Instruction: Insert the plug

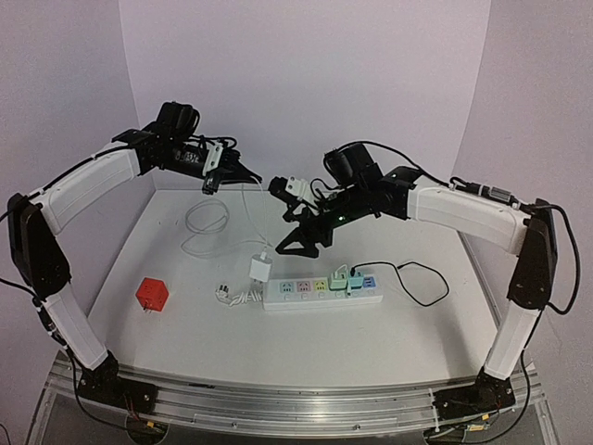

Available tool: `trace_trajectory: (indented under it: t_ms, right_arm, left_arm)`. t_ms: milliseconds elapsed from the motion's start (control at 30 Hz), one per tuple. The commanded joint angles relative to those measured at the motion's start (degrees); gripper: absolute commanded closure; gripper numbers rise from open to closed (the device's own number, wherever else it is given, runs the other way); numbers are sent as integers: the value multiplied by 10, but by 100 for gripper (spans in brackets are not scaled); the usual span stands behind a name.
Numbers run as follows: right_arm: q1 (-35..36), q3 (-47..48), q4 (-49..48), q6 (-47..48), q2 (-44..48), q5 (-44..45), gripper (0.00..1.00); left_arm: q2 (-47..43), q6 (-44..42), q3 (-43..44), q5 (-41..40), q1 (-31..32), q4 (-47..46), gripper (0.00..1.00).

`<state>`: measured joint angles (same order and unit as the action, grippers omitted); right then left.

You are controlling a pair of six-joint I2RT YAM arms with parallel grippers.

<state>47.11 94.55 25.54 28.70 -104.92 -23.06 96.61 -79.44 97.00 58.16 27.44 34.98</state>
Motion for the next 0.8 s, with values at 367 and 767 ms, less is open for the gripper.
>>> trace_trajectory:
  t_ms: [367,767]
  right_arm:
    - [18,13,-64,-12,-35,43,27]
    - [20,15,-72,-37,-46,-20,20]
  left_arm:
    - [-41,53,41,38,8,-40,100]
    - [-40,63,39,36,7,-48,100]
